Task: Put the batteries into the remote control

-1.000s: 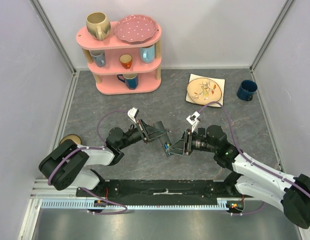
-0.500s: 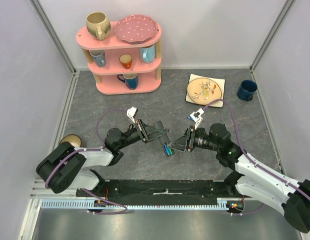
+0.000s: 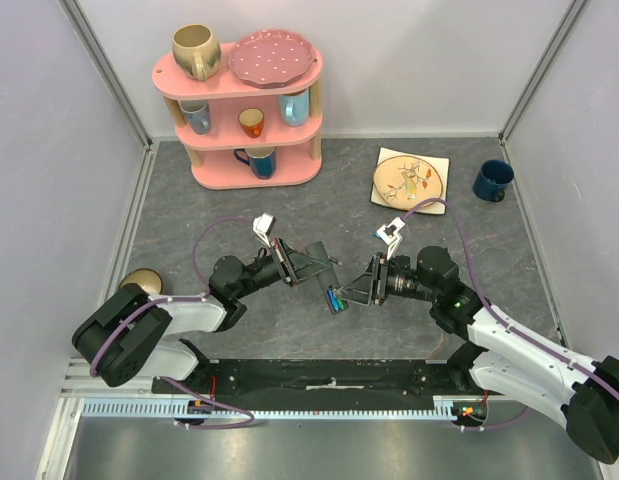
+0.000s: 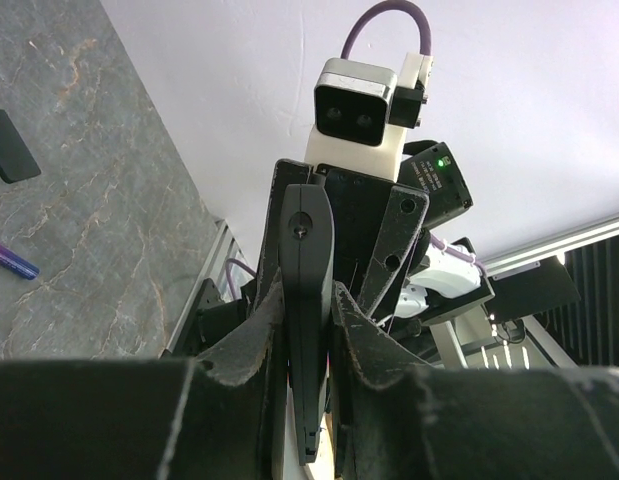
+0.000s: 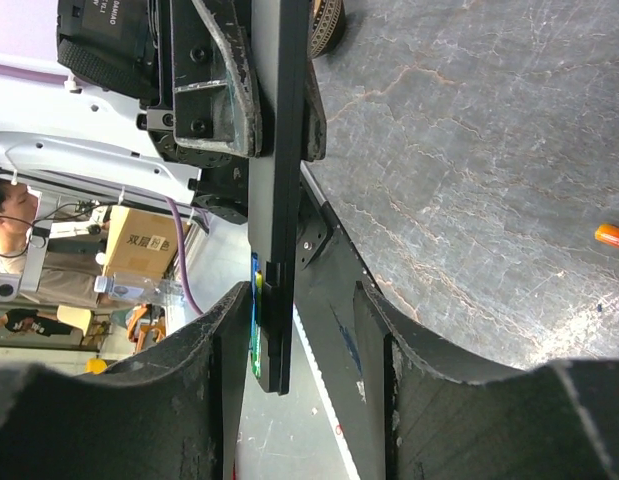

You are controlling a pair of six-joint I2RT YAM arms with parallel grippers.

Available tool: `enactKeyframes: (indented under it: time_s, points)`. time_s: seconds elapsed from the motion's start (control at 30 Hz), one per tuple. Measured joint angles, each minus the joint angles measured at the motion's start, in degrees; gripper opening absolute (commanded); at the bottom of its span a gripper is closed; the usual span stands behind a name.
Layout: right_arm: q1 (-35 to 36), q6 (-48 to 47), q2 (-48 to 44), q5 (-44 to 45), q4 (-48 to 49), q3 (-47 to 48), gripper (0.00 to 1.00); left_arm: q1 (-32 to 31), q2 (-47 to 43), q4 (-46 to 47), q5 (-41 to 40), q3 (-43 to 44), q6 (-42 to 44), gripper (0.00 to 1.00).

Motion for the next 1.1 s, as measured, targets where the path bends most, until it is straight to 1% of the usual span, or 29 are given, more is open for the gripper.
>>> enactKeyframes:
  time_s: [0.23, 0.37, 0.4, 0.43, 0.47, 0.5, 0.6, 0.73, 0.8, 0.93, 0.97, 1.0, 1.1]
  points:
    - [0.0, -0.1, 0.3, -0.7, 0.9, 0.0, 0.39, 0.0, 0.0, -0.3, -0.1, 0.2, 0.1, 0.02]
    - [0.0, -0.1, 0.8, -1.0, 1.0, 0.0, 0.37, 0.0, 0.0, -1.2, -0.2, 0.2, 0.3, 0.02]
    - [0.0, -0.1, 0.9, -1.1, 1.0, 0.0, 0.39, 0.0, 0.0, -1.4, -0.2, 0.2, 0.4, 0.02]
    - [0.0, 0.0, 0.9, -1.1, 1.0, 0.0, 0.44, 0.0, 0.0, -1.5, -0.2, 0.2, 0.5, 0.02]
    - [0.0, -0.1, 1.0, -1.1, 1.0, 0.0, 0.49, 0.0, -0.1, -1.6, -0.2, 0.2, 0.5, 0.02]
    - [0.0, 0.0, 0.9, -1.0, 1.0, 0.0, 0.58, 0.0, -0.3, -1.8, -0.2, 0.2, 0.5, 0.02]
    - [-0.1, -0.2, 0.8, -0.4, 0.5, 0.0, 0.68, 0.0, -1.2, -2.0, -0.2, 0.2, 0.7, 0.02]
    - [-1.5, -1.6, 0.0, 0.1, -3.4, 1.8, 0.72, 0.0, -1.9, -2.1, -0.2, 0.2, 1.4, 0.02]
    - [-3.3, -3.2, -0.5, 0.2, -6.4, 4.8, 0.74, 0.0, -1.9, -2.4, -0.2, 0.2, 1.7, 0.02]
    - [-7.5, -8.2, -1.8, 1.5, -13.9, 12.6, 0.74, 0.3, -1.9, -3.0, -0.2, 0.0, 2.4, 0.02]
    - [-8.7, -10.2, -2.1, 2.9, -17.0, 15.2, 0.74, 0.6, -1.9, -3.1, -0.2, -0.3, 2.6, 0.02]
    - [-9.7, -12.9, -2.3, 6.4, -20.7, 18.1, 0.74, 1.0, -2.0, -3.2, -0.2, -0.7, 2.8, 0.02]
    - [-10.9, -18.4, -2.3, 18.7, -28.0, 22.8, 0.73, 2.3, -3.2, -3.6, -0.2, -2.4, 3.2, 0.02]
